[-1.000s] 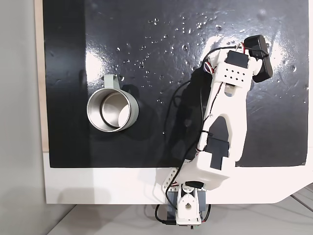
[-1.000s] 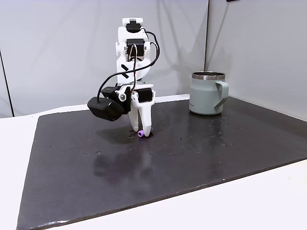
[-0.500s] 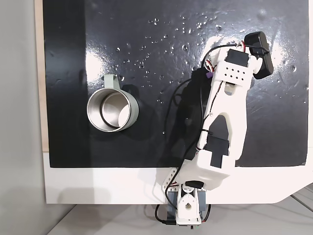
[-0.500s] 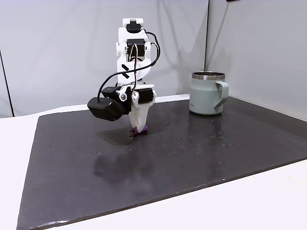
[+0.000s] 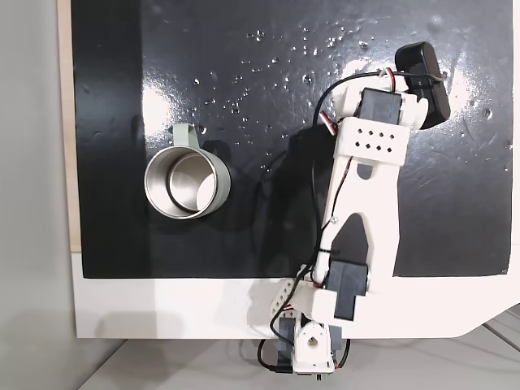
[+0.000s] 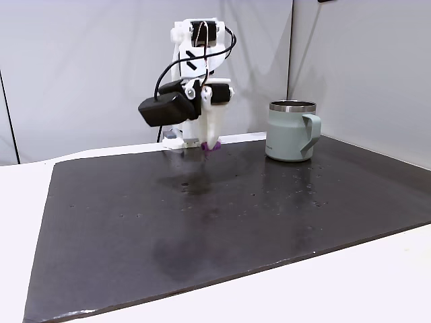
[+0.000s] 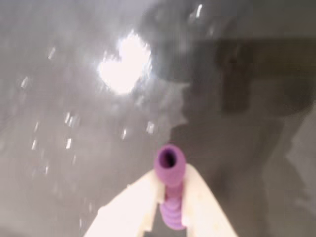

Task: Grasp a pengrip and put it in the cup.

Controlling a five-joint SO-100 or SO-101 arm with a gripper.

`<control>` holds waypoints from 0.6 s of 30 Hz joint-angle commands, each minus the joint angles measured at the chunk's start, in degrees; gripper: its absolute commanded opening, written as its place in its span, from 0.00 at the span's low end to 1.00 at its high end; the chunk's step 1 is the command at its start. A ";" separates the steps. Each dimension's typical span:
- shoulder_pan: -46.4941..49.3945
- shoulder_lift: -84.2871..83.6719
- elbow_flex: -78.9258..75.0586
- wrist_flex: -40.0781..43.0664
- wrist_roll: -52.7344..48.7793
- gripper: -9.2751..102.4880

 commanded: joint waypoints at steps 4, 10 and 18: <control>-7.29 15.82 1.32 7.38 4.04 0.09; -18.37 25.22 1.14 12.22 9.93 0.09; -34.89 27.16 0.26 12.22 18.81 0.09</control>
